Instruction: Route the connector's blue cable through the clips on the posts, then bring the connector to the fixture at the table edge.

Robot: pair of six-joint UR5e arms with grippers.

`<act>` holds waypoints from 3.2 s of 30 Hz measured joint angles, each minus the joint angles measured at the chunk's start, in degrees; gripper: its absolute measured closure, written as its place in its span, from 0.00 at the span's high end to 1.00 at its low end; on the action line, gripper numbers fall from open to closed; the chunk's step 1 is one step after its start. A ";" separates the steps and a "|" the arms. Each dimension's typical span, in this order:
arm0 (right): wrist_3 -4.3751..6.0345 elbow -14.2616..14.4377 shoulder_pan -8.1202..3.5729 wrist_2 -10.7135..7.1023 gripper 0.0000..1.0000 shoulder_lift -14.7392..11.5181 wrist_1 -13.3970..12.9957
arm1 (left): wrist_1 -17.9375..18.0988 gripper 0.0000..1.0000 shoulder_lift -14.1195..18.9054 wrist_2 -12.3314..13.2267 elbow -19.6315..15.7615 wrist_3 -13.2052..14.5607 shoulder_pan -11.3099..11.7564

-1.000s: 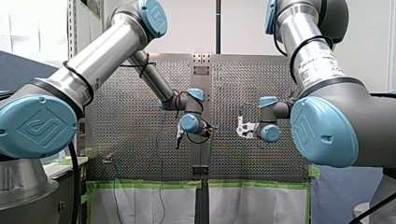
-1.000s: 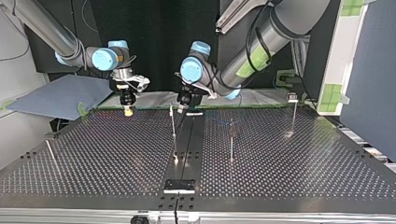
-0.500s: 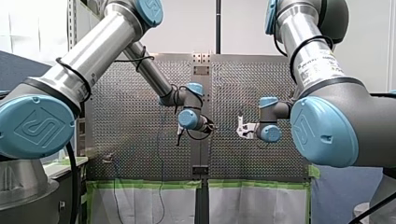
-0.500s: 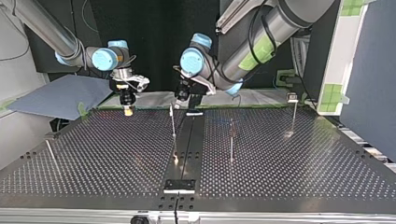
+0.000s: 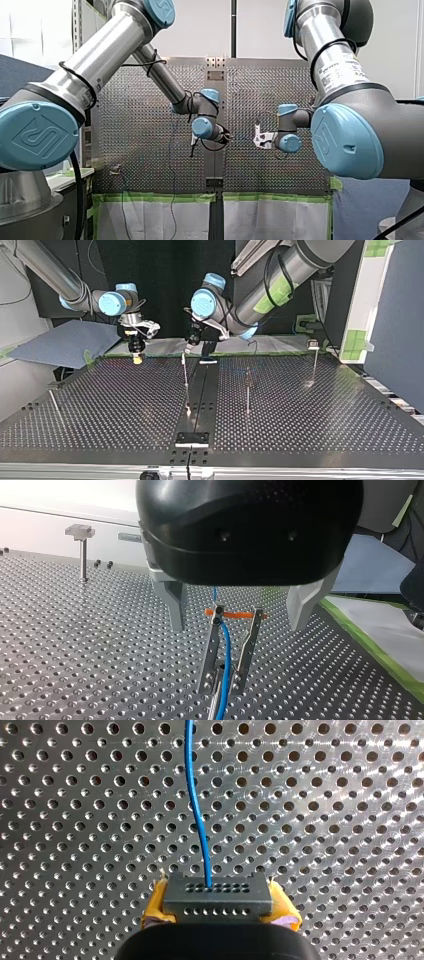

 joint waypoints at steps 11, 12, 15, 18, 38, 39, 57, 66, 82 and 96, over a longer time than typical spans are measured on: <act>0.11 -0.02 -0.18 0.03 0.00 0.04 0.07 | -0.08 0.99 0.03 -0.13 0.00 -0.09 -0.25; 0.11 -0.02 -0.22 0.04 0.00 0.04 0.09 | -0.14 0.99 0.03 -0.27 0.00 -0.08 -0.34; 0.11 -0.02 -0.38 0.10 0.00 0.03 0.19 | -0.23 0.99 0.02 -0.81 -0.14 -0.03 -0.57; 0.11 0.00 -0.60 0.17 0.00 0.03 0.32 | -0.14 0.99 0.05 -1.11 -0.37 -0.02 -0.86; 0.11 0.00 -1.37 0.26 0.00 0.10 0.28 | 0.35 0.99 0.99 -4.81 -1.33 -0.07 -2.93; 0.11 0.01 -1.37 0.27 0.00 0.10 0.32 | 0.73 0.99 1.47 -5.34 -1.79 -0.18 -3.03; 0.54 0.01 -1.38 0.27 0.00 0.19 0.50 | 9.38 0.99 10.28 -13.16 -10.60 -4.38 -4.04; 0.74 0.00 -1.38 0.29 0.00 0.25 0.97 | 12.55 0.99 14.77 -14.63 -15.08 -7.10 -4.24; 0.94 0.01 -1.38 0.35 0.00 0.28 1.43 | 16.55 0.99 22.27 -10.77 -22.58 -12.48 -4.16; 0.99 -0.02 -1.38 0.34 0.00 0.28 1.40 | 19.55 0.99 29.34 -12.02 -29.67 -13.94 -3.14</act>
